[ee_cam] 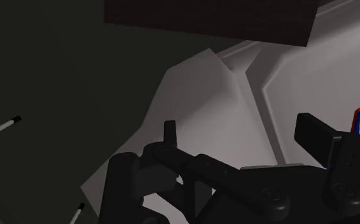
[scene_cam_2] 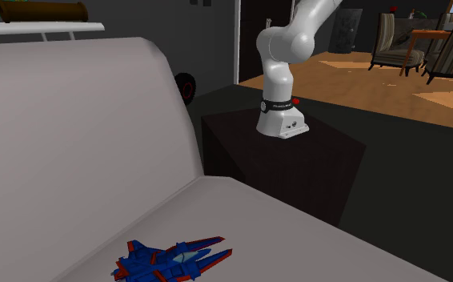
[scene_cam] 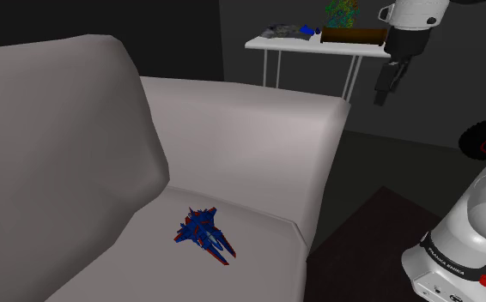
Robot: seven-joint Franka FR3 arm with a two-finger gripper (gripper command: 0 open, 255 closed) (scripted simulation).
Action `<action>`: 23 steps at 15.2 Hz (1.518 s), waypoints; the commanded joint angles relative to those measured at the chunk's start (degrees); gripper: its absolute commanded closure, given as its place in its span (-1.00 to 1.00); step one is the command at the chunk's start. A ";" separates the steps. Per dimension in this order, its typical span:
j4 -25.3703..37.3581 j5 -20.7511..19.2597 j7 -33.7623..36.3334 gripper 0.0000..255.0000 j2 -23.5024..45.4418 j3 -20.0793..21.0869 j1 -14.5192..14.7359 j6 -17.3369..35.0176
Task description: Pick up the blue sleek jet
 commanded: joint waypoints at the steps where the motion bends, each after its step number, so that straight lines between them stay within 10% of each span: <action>1: 0.00 0.00 0.00 -1.00 0.00 0.00 0.00 0.00; 23: 11.67 5.83 20.33 -1.00 37.88 17.22 5.04 20.67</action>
